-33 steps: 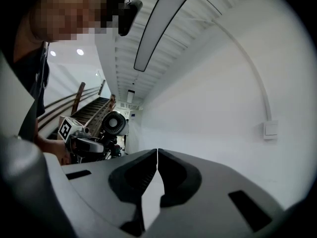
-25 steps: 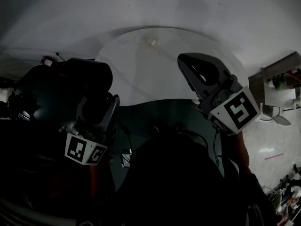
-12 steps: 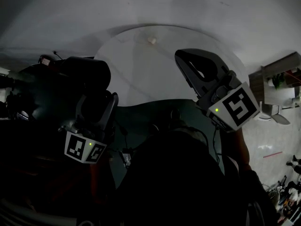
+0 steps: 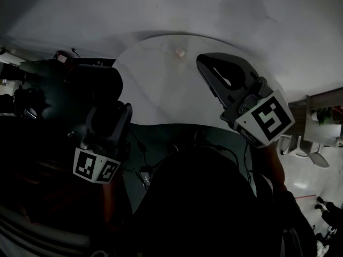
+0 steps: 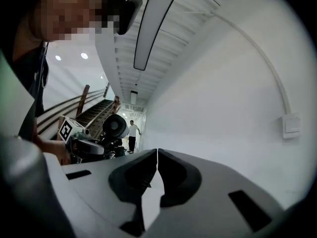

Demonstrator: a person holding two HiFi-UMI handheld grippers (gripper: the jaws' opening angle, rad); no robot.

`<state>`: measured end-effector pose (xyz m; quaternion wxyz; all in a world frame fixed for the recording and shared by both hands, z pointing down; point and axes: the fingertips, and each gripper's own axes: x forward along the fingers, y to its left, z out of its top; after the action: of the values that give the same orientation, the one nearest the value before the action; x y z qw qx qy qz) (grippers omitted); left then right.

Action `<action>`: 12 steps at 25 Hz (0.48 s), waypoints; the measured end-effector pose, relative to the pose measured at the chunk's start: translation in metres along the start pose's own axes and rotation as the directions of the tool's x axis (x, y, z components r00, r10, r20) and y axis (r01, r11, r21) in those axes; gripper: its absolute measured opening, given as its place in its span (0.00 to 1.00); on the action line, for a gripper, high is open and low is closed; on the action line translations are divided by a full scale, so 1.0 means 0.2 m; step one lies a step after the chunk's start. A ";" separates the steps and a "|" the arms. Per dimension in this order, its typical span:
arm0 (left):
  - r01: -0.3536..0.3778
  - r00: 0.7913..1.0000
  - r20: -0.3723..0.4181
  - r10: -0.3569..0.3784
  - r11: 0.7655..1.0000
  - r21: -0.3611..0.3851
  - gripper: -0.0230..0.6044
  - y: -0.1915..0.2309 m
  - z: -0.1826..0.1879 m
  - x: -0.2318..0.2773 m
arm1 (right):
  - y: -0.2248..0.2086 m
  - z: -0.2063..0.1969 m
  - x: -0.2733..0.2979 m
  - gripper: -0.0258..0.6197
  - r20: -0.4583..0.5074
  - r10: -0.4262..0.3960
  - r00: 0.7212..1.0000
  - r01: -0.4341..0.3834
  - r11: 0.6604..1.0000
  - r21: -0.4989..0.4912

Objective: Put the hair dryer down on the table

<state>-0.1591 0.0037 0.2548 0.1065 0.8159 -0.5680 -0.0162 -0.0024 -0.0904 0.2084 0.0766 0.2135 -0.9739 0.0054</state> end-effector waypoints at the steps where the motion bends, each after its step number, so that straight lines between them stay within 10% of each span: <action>1: -0.010 1.000 -0.002 0.010 1.000 -0.002 0.42 -0.01 0.02 -0.02 | 0.01 0.03 0.00 0.05 0.000 0.010 1.000 -0.010 1.000 0.002; 12: -0.037 0.999 -0.011 0.037 0.999 -0.026 0.42 -0.08 0.03 -0.06 | 0.03 0.03 -0.04 0.05 -0.023 0.036 0.999 -0.036 0.999 0.012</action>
<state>-0.1498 0.0189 0.2458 0.1207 0.8038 -0.5822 -0.0173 0.0016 -0.0823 0.2007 0.0868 0.1962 -0.9766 0.0149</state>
